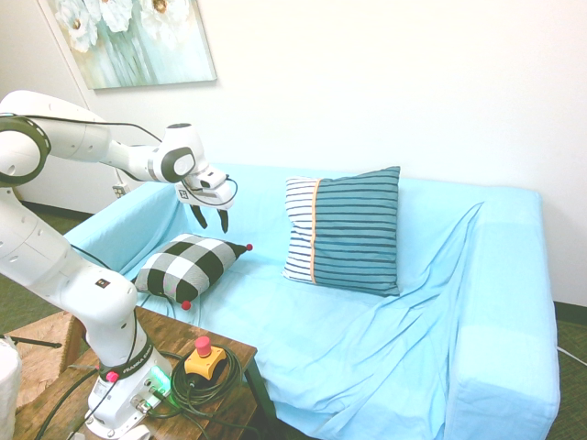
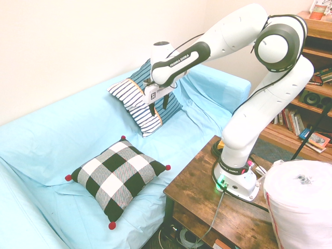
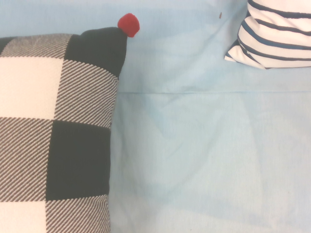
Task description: Stand the pillow up
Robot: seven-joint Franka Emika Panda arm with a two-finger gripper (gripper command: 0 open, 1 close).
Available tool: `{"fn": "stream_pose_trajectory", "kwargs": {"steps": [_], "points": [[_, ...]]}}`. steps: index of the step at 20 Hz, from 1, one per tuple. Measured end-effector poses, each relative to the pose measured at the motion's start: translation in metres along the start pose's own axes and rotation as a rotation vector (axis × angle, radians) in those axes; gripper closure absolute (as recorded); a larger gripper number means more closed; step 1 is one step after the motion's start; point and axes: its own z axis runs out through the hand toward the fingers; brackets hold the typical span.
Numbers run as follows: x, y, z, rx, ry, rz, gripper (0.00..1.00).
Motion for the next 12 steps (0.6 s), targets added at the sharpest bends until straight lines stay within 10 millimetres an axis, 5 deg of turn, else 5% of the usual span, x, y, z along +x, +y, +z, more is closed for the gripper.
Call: {"fn": "stream_pose_trajectory", "kwargs": {"steps": [5,12], "points": [[-0.014,-0.007,0.007,-0.012,0.001,-0.027,0.00],[-0.144,-0.041,0.067,-0.068,0.012,-0.151,0.00]]}}
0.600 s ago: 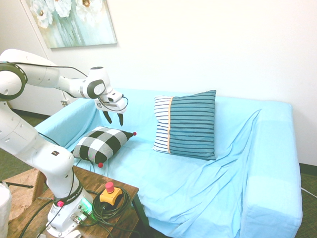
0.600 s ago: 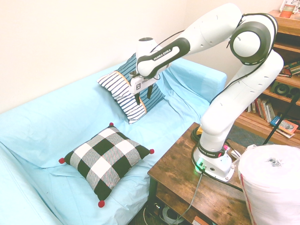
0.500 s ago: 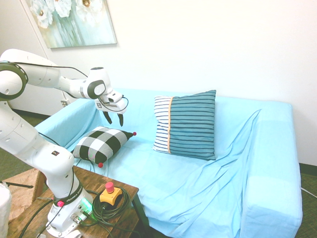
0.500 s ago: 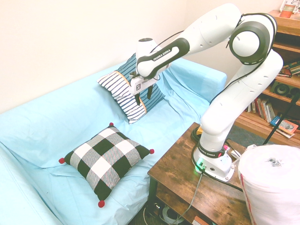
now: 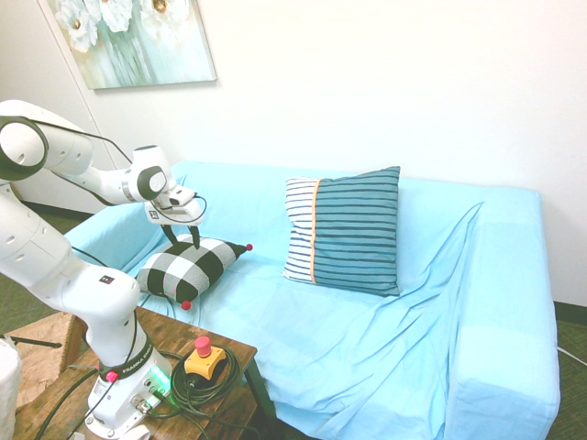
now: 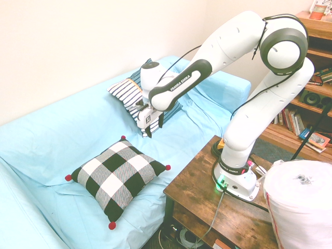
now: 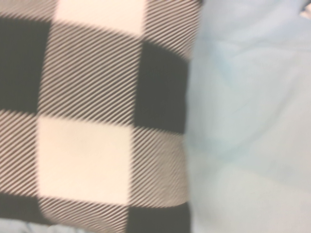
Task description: Stand the pillow up
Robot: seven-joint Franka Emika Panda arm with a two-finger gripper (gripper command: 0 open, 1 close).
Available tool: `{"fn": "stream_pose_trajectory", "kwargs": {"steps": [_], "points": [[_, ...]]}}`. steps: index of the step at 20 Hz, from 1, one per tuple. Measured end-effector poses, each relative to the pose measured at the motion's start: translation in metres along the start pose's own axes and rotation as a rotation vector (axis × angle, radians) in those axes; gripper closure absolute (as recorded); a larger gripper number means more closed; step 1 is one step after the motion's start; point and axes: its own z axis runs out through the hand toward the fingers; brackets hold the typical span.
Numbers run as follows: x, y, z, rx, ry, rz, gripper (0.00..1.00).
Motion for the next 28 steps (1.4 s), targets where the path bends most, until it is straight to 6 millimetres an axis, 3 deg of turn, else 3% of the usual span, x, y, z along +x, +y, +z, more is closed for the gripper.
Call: {"fn": "stream_pose_trajectory", "kwargs": {"steps": [9,12,17,21,23,28], "points": [[-0.114,-0.045,0.105,-0.039,-0.032,-0.082,0.00],[-0.139,-0.058,0.133,-0.041,-0.055,-0.092,0.00],[-0.151,-0.085,0.166,-0.031,-0.065,-0.064,0.00],[-0.153,-0.089,0.209,-0.031,-0.075,-0.027,0.00],[-0.166,-0.089,0.229,-0.046,-0.089,-0.021,0.00],[-0.167,-0.105,0.242,0.001,-0.047,0.040,0.00]]}}
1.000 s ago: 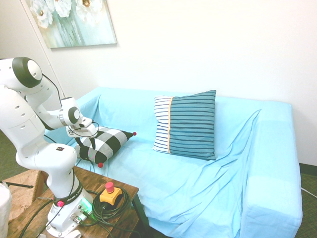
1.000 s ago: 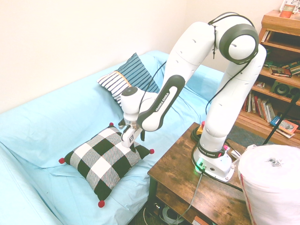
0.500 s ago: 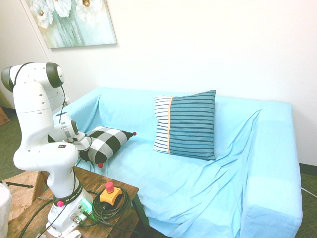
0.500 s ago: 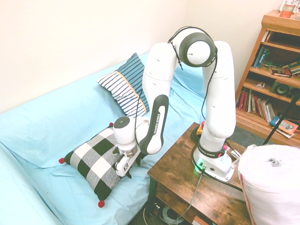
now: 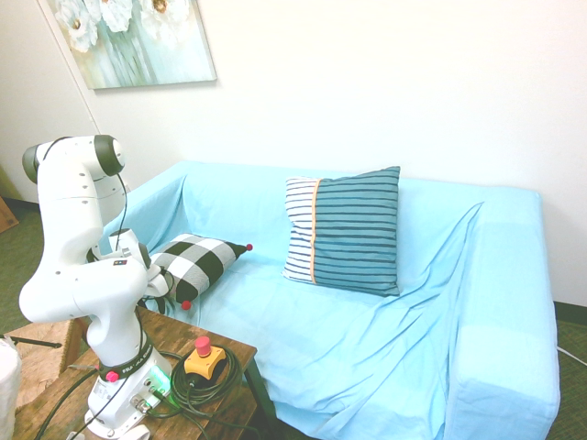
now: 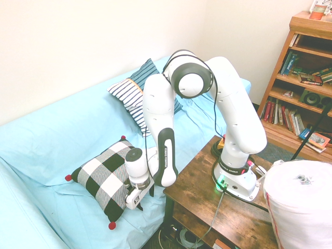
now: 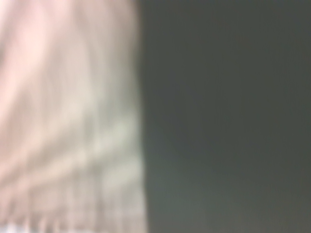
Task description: Stand the pillow up
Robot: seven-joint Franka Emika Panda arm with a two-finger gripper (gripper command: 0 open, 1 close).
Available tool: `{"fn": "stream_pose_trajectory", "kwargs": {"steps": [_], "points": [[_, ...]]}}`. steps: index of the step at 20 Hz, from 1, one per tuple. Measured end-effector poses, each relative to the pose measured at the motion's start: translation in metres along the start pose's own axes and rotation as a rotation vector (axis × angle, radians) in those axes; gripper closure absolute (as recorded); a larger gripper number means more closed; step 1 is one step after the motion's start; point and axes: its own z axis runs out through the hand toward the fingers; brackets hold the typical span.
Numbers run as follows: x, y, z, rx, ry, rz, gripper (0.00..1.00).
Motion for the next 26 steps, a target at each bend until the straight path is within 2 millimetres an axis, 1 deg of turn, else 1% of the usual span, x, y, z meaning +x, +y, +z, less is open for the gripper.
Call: {"fn": "stream_pose_trajectory", "kwargs": {"steps": [3,5,8,10,14,17,19,22,26], "points": [[0.001,-0.005,-0.002,0.025,0.041,0.018,0.00],[0.000,-0.010,-0.010,0.047,0.072,0.022,0.00],[0.000,-0.020,-0.029,0.088,0.111,0.026,0.00],[0.008,-0.029,-0.049,0.115,0.129,0.030,0.00],[0.043,-0.043,-0.087,0.142,0.154,0.055,0.00],[0.073,-0.063,-0.121,0.157,0.163,0.071,0.00],[0.096,-0.075,-0.141,0.168,0.175,0.080,0.00],[0.133,-0.098,-0.175,0.187,0.195,0.086,0.00],[0.188,-0.121,-0.211,0.209,0.197,0.102,0.00]]}}
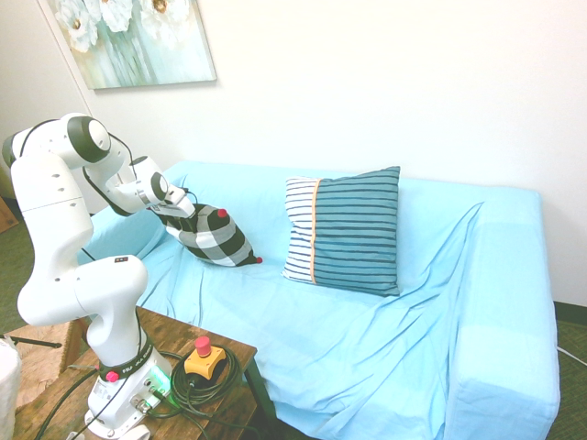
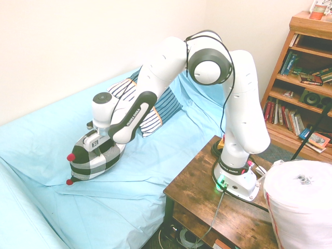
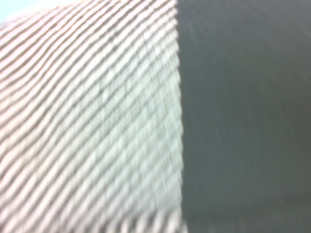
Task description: Stand the pillow up
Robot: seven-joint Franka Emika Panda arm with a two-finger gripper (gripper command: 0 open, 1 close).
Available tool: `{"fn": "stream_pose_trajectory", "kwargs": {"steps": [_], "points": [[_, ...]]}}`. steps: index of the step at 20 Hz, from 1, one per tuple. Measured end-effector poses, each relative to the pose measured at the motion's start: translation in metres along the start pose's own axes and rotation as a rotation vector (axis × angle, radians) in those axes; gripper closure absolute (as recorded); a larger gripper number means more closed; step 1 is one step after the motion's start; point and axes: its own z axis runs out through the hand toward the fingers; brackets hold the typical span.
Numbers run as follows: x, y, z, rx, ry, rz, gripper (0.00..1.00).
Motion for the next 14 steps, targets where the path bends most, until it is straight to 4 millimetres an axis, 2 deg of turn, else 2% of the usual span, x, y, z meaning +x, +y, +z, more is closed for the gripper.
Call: {"fn": "stream_pose_trajectory", "kwargs": {"steps": [4,7,9,11,14], "points": [[0.065,-0.037,-0.009,0.017,0.003,0.018,0.00],[0.099,-0.065,-0.006,0.026,0.000,0.028,0.00],[0.109,-0.079,-0.007,0.028,-0.007,0.025,0.00],[0.111,-0.085,-0.010,0.022,-0.012,0.020,0.00],[0.115,-0.075,-0.006,-0.026,-0.021,-0.004,0.00]]}}
